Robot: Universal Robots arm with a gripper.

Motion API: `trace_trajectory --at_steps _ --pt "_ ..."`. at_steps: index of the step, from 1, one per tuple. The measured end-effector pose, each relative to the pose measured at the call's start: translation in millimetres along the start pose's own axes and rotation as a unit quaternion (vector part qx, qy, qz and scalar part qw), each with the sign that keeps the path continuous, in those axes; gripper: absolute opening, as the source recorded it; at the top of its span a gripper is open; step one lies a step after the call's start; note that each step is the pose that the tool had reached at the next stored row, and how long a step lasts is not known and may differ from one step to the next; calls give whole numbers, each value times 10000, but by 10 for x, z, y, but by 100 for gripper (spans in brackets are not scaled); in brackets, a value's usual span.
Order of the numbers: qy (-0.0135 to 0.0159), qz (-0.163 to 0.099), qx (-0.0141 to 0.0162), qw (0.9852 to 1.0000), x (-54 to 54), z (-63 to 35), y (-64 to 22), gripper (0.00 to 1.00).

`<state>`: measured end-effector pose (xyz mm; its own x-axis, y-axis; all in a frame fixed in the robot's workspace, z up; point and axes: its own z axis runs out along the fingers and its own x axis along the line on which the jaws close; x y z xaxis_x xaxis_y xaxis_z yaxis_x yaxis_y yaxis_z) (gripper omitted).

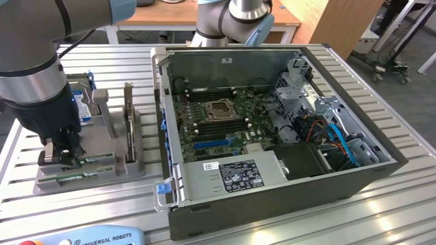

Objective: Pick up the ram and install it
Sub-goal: 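Pick up the ram and move it above insertion slot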

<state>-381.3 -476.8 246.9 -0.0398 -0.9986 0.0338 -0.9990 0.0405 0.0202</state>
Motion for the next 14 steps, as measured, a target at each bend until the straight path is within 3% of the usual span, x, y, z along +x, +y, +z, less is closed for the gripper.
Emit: trace_trajectory --at_steps 10,14 --pt "0 -4 0 10000 -5 138 -3 35" --pt "-1 -5 0 10000 -1 144 -3 35"
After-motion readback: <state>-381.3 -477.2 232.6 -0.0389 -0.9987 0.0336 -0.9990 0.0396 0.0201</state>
